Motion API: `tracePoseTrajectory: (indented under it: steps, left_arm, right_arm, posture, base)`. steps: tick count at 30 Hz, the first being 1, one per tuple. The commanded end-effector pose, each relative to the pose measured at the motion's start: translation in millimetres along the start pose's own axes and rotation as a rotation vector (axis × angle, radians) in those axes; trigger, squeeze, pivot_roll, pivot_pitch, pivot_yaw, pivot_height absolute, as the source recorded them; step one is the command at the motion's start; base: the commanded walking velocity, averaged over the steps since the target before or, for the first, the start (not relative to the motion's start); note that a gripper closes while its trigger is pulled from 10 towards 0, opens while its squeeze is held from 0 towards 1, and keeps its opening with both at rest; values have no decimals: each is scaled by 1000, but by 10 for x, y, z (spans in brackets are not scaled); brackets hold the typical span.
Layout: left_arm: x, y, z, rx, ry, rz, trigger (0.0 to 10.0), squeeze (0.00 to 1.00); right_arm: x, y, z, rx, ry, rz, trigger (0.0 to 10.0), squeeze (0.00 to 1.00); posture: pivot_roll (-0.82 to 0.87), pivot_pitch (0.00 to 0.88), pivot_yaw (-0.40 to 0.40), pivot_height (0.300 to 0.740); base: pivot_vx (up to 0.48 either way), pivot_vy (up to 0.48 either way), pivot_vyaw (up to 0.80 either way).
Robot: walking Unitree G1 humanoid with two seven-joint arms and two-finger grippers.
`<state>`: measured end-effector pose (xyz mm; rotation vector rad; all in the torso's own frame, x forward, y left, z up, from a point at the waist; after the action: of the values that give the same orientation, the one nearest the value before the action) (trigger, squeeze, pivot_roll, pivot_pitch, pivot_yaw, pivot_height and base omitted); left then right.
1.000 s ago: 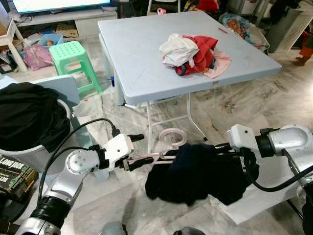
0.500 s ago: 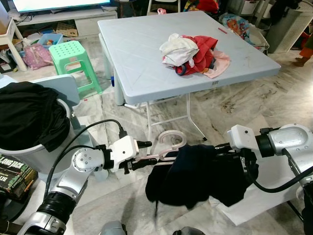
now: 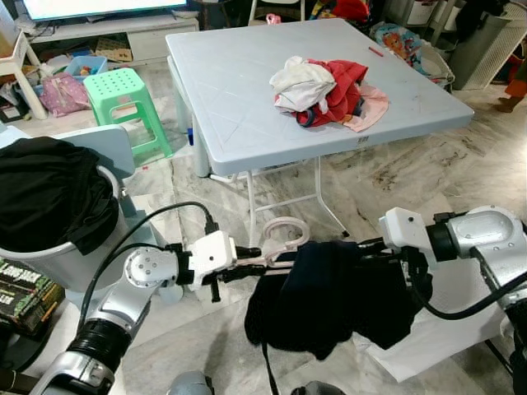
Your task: Hang hanger
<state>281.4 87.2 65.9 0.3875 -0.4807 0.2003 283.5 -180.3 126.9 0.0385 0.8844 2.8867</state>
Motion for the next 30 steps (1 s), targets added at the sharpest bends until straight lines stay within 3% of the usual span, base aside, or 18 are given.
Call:
tracePoseTrajectory:
  steps: [1, 12, 13, 20, 22, 30]
  left_arm:
    - [-13, -38, 18, -1, -14, -28, 0, 0]
    - [23, -60, 13, -12, 9, 10, 0, 0]
    - [39, -65, 12, -10, 8, 27, 0, 0]
    - [70, -79, -15, -5, 28, 91, 0, 0]
    - [107, -84, -9, -22, 56, 143, 0, 0]
    - [120, -68, -45, -13, 82, 193, 0, 0]
  right_arm:
    - [-45, 20, 150, -33, 63, 1, 10000, 0]
    - [-71, -17, 148, -42, 42, 0, 10000, 0]
    - [-65, -20, 146, -43, 16, 14, 10000, 1000]
    - [-190, -25, 185, -44, 32, -49, 10000, 1000]
    - [-328, -23, 223, -48, 69, -131, 10000, 1000]
    - [-486, -88, 303, -53, 135, -213, 10000, 1000]
  posture:
    - [-50, 0, -47, 740]
    - [-50, 0, -47, 740]
    - [-50, 0, -47, 740]
    - [-39, 0, -49, 740]
    - [-37, 0, -49, 740]
    - [-27, 0, -48, 740]
  base:
    - [0, 0, 0]
    - [0, 0, 0]
    - [0, 0, 0]
    - [0, 0, 0]
    - [0, 0, 0]
    - [0, 0, 0]
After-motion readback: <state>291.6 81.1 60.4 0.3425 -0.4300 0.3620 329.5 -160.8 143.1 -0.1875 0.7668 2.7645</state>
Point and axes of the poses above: a point about 5 cm out from each wrist's last joint towards the gripper, its own y axis pointing back from the gripper into the wrist, its own z axis along the axis of the wrist's last joint, x = y × z, the point moved 4 cm from there along -y, pointing out of the wrist towards the gripper, and after that the axes turned 14 degrees about -y, right-handed, at the moved point
